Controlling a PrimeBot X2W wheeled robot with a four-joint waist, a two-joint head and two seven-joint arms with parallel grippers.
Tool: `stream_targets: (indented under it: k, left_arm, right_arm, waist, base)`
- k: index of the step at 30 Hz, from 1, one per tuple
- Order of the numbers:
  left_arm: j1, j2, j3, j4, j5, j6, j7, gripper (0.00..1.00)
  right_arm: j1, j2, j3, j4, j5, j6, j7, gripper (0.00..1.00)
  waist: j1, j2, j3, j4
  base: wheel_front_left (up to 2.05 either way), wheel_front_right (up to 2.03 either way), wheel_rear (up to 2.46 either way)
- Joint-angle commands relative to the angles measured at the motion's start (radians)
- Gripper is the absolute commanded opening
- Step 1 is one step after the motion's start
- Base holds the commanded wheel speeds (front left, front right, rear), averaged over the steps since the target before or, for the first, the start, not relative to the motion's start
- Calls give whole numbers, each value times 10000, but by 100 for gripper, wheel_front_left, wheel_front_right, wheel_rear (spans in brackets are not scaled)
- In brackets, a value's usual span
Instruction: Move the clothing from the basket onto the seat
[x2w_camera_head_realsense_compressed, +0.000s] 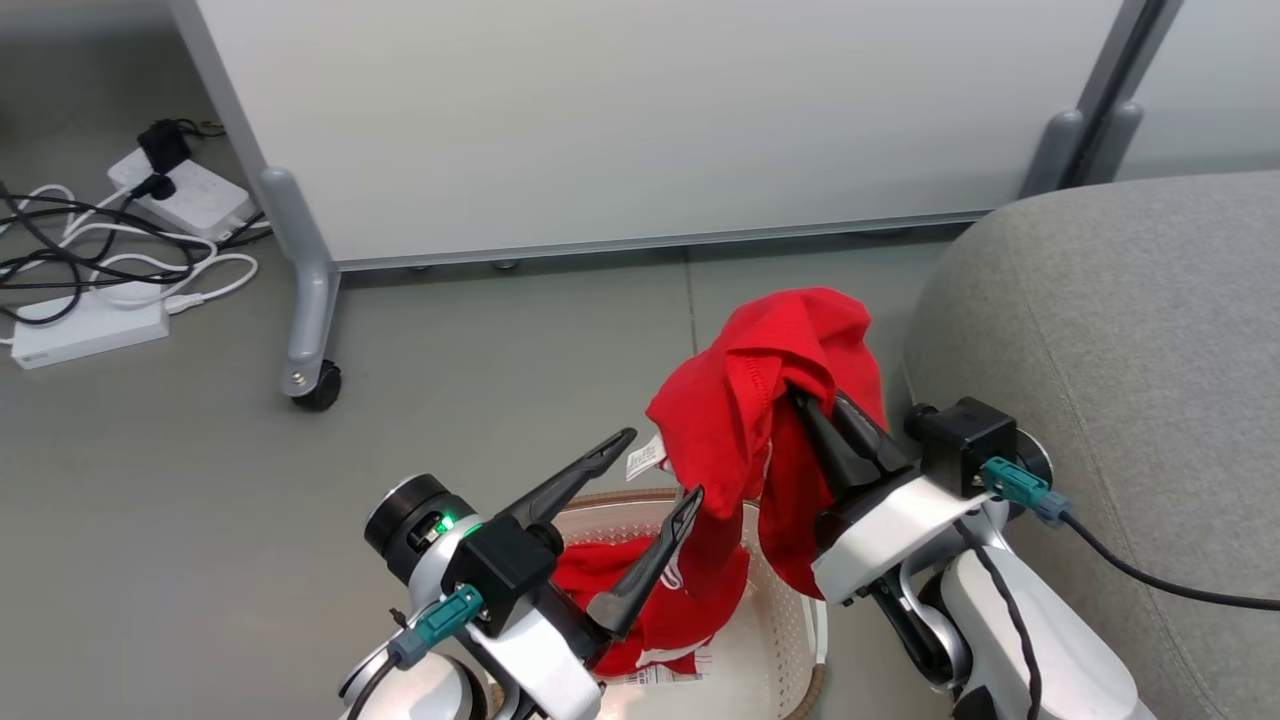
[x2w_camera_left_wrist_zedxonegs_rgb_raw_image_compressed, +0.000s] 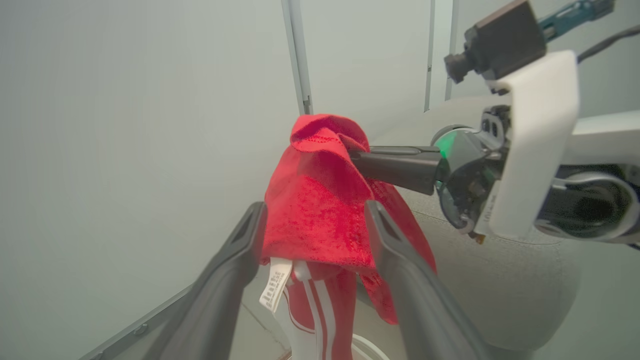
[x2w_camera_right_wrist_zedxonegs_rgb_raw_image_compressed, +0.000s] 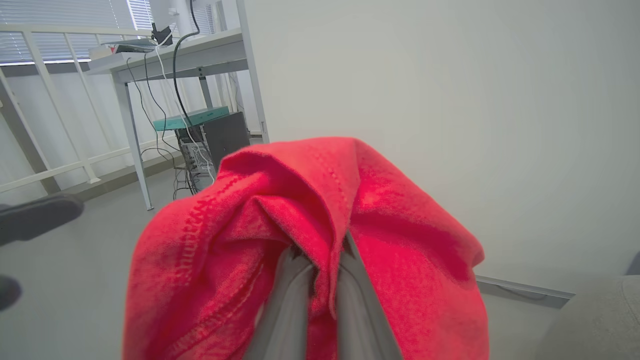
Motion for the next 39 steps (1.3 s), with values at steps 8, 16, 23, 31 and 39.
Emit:
stream_targets:
  k: [8,16,23,31,39]
  left_arm:
    - [86,366,-533,-43,-188,-68,153,100]
    - [-5,414,-687,101,-163,36,114,100]
    - [-222,495,-869,236,-156,68,172,100]
    - [-453,616,-974,126,-179,85,283,100]
    - [-764,772,-1022,-50,-83,95,415,100]
  right_arm:
    - [161,-50,-688,7,-216,23,-119,0]
    - [140,-51,-837,-138,-160,23,-118,0]
    - [213,-47,-1157,-318,-178,23,-117,0]
    - [191,-46,-1792,-522,-258,23,-105,0]
    - [-397,-46,-2958,-626,-635,23,-100,0]
  waist:
    - [0,0,274,-921]
    - [0,0,469,-2233]
    - [0,0,733,-3501]
    - [0,0,1064,-4305]
    - [0,0,1477,-4827]
  base:
    - [0,0,0]
    - [0,0,0]
    - [0,0,0]
    - [0,0,0]
    - [0,0,0]
